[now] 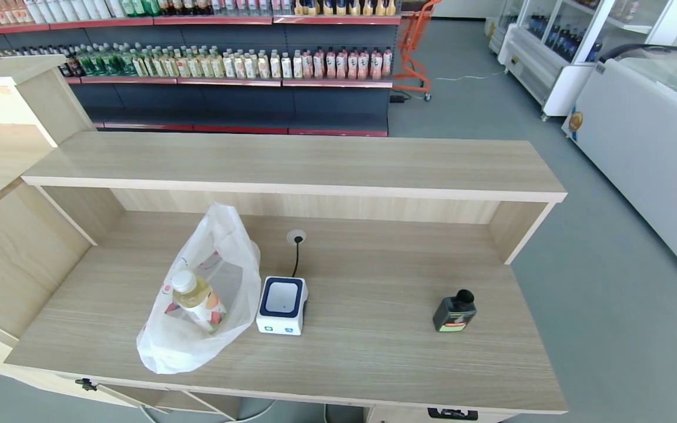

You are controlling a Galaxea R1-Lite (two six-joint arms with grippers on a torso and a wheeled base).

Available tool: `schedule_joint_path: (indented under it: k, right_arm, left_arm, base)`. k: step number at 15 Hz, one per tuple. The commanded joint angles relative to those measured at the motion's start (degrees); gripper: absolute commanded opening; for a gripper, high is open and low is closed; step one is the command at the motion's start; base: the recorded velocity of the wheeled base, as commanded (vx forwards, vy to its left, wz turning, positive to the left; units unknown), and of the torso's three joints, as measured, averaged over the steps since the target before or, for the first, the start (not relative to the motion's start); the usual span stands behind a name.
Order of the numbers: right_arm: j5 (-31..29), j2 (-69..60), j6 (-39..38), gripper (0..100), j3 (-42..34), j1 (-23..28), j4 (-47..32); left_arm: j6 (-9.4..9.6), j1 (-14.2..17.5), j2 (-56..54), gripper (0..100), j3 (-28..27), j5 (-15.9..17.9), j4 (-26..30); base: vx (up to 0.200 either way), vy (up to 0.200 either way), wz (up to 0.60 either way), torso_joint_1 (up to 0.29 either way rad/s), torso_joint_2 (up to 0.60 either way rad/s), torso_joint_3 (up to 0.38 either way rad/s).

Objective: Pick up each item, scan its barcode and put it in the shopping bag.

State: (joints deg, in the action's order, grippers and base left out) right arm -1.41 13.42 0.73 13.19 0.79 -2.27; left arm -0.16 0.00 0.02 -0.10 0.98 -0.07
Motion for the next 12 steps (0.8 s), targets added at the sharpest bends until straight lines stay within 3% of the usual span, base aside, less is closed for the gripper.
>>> schedule_joint_path:
  k: [1,3,9,12]
  right_arm:
    - [-3.6,45.9,8.3,0,15.0,3.1,-2.3]
    - [-5.7,58.9,17.0,0,15.8,3.0,-0.4]
    - [-5.4,84.4,39.1,0,18.1,2.1,19.2]
    - [-3.6,88.5,40.8,0,19.9,-0.5,20.4]
  left_arm:
    - [-0.02,0.0,0.0,100,0.0,0.0,0.0]
    - [-0.02,0.0,0.0,100,0.0,0.0,0.0]
    - [-0.02,0.0,0.0,100,0.0,0.0,0.0]
    - [-0.02,0.0,0.0,100,0.0,0.0,0.0]
  base:
    - [0.0,0.0,0.0,0.0,0.0,0.0]
    - [0.0,0.0,0.0,0.0,0.0,0.0]
    - [0.0,0.0,0.0,0.0,0.0,0.0]
    - [0.0,0.0,0.0,0.0,0.0,0.0]
